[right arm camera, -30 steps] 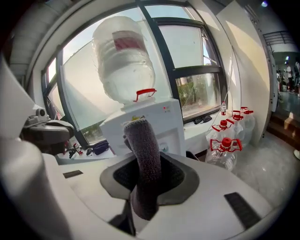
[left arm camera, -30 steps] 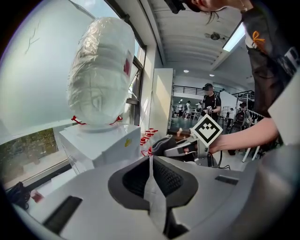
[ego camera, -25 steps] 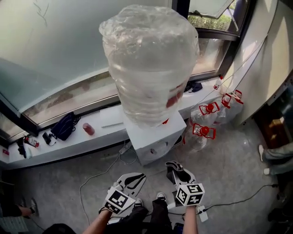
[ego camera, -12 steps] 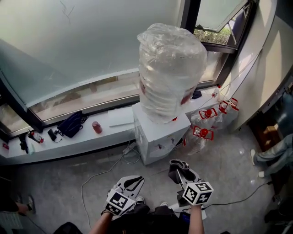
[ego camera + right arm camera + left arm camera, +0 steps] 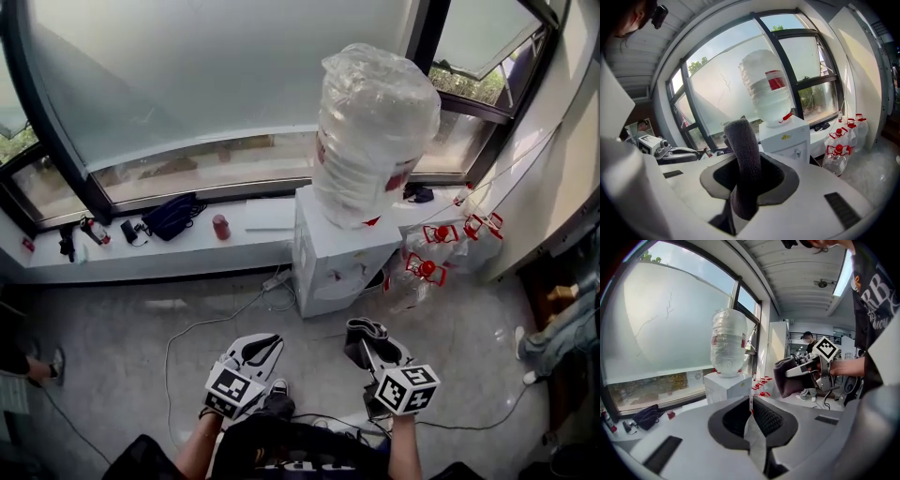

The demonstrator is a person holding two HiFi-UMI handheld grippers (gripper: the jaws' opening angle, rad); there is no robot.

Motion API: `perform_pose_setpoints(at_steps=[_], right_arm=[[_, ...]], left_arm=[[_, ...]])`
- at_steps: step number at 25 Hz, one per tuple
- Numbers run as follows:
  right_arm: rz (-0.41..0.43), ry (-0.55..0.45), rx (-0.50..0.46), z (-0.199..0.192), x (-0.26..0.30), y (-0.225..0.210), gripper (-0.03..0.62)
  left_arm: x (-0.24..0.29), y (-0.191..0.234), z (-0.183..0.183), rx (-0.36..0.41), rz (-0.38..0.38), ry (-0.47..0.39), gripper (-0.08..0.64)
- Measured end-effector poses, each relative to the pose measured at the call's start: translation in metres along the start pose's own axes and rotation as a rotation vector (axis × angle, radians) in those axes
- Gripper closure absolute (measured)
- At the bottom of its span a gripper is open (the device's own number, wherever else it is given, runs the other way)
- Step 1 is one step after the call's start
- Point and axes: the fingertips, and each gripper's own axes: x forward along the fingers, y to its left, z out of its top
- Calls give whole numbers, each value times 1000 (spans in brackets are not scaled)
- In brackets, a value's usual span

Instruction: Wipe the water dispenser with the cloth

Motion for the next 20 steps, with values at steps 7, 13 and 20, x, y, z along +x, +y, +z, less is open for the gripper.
perform_pose_setpoints(at_steps=[7,13,20], right_arm=[[112,-2,-71,-25,-55,7,486],[206,-18,-87,-50,-103,16,486],[283,-45,-73,-76,-152,33,486]], left_arm=[[-31,-76,-3,-53,110,-29,537],[-58,-144,-3,-73,169,-62,537],[-86,-202,-2,-47,194,-84,537]])
